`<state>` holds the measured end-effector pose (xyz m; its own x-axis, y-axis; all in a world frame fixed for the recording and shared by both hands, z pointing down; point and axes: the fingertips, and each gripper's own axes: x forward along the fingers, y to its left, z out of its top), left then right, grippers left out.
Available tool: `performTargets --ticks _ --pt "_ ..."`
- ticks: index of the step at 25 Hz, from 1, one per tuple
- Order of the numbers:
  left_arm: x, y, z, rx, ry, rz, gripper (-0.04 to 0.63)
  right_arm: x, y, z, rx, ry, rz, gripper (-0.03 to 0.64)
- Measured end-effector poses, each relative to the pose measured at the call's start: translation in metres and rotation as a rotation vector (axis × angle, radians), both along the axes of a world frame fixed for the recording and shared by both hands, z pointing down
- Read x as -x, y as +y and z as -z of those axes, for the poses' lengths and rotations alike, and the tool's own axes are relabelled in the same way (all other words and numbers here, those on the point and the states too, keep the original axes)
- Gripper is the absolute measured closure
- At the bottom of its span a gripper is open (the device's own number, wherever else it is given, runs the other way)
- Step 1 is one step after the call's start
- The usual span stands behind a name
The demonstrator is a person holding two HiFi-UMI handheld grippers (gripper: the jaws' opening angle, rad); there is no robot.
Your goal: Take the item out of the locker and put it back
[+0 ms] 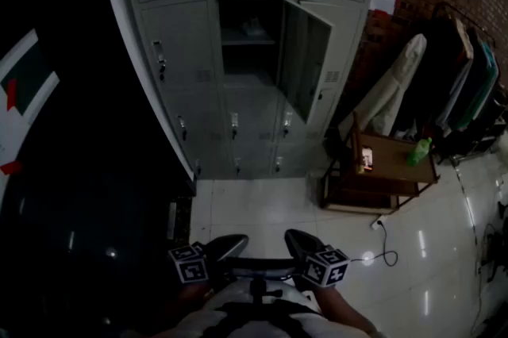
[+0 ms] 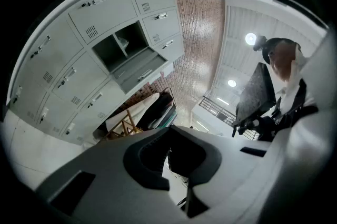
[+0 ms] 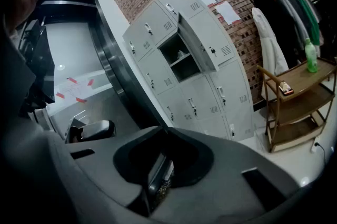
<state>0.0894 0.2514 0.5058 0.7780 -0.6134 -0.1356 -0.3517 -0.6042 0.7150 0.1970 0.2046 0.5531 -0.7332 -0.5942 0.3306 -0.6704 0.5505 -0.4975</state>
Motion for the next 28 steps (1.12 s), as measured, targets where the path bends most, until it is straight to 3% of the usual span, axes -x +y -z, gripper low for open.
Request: performTargets --ticks 8,28 --pt "-0.007 -0.019 -0.004 -0.029 -0.044 0.049 0.595 -0.014 -0.016 -0.003 0.019 0.001 0.009 0.58" --pt "-0.041 -0.056 0.002 -0.034 -0.051 0.14 0.595 -0.05 -0.067 -0.021 0.042 0.042 0.083 0.58"
